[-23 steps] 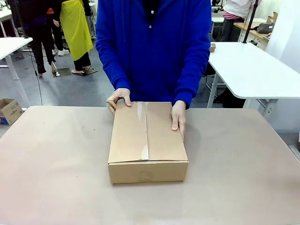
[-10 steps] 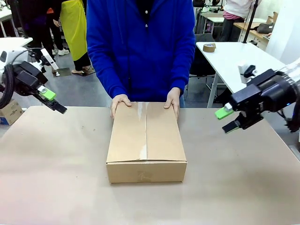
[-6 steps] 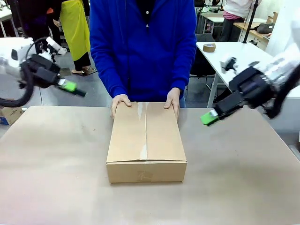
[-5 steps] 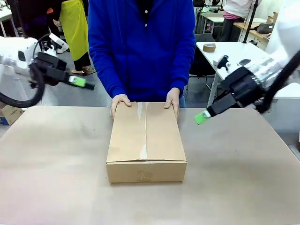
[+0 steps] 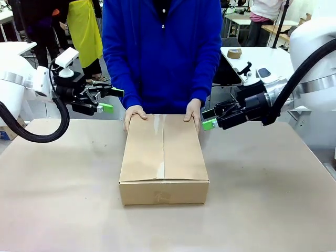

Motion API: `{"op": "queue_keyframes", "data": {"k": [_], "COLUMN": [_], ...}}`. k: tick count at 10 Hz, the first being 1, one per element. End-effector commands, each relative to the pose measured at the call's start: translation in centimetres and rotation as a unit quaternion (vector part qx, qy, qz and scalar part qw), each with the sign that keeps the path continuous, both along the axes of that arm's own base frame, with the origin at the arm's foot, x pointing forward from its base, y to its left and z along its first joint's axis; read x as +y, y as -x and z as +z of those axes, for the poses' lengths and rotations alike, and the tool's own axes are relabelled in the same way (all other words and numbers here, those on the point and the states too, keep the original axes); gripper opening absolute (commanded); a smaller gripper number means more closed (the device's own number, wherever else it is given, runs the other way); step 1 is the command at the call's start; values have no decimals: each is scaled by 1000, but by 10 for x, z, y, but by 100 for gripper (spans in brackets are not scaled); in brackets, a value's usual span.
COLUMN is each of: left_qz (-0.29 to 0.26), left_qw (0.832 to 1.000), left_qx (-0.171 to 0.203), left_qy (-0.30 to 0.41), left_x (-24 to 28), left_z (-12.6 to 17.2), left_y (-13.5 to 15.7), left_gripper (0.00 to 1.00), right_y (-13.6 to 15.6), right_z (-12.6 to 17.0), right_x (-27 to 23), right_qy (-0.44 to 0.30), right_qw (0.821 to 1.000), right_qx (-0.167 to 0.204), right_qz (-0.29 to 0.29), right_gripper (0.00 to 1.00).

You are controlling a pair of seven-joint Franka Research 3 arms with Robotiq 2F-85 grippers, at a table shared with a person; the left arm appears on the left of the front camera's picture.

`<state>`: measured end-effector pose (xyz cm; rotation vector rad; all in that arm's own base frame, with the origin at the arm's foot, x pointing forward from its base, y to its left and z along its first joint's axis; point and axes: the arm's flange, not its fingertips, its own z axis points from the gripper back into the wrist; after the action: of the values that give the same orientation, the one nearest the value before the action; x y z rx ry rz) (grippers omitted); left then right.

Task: Pack the gift set into the box.
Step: Press and hold the closed box until the human finishes sealing it.

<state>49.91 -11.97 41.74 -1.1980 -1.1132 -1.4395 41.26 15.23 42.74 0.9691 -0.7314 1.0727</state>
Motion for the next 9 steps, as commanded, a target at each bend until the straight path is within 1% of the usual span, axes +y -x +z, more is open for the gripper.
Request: {"op": "queue_keyframes", "data": {"k": [1, 2, 3, 4, 5, 6, 7, 8, 9], "left_qz": [12, 0, 24, 65, 110, 141, 149, 148, 151], "left_qw": [998, 1000, 999, 996, 992, 987, 985, 983, 981], "left_qx": [60, 0, -16, -16, -23, -48, -70, -94, -110], "left_qy": [11, 0, -30, -52, -63, -60, -55, -55, -54], "left_x": [-2, 0, -17, -25, -28, -31, -39, -49, -62], "left_z": [11, 0, -12, -30, -46, -59, -71, -84, -95], "left_y": [-5, 0, 1, 2, 8, 16, 25, 32, 35], "left_gripper": [100, 100, 100, 100, 100, 100, 100, 100, 100], "right_y": [6, 0, -21, -32, -40, -49, -57, -66, -74], "right_z": [22, 0, -15, -33, -48, -59, -72, -84, -97], "right_x": [-5, 0, 17, 25, 27, 29, 34, 42, 53], "right_qy": [-14, 0, -6, -23, -64, -79, -81, -82, -66], "right_qw": [1000, 1000, 986, 969, 965, 962, 967, 968, 973], "right_qx": [-26, 0, -147, -220, -214, -209, -186, -181, -168], "right_qz": [-10, 0, 76, 107, 140, 155, 151, 152, 143], "right_gripper": [100, 100, 100, 100, 100, 100, 100, 100, 100]}}
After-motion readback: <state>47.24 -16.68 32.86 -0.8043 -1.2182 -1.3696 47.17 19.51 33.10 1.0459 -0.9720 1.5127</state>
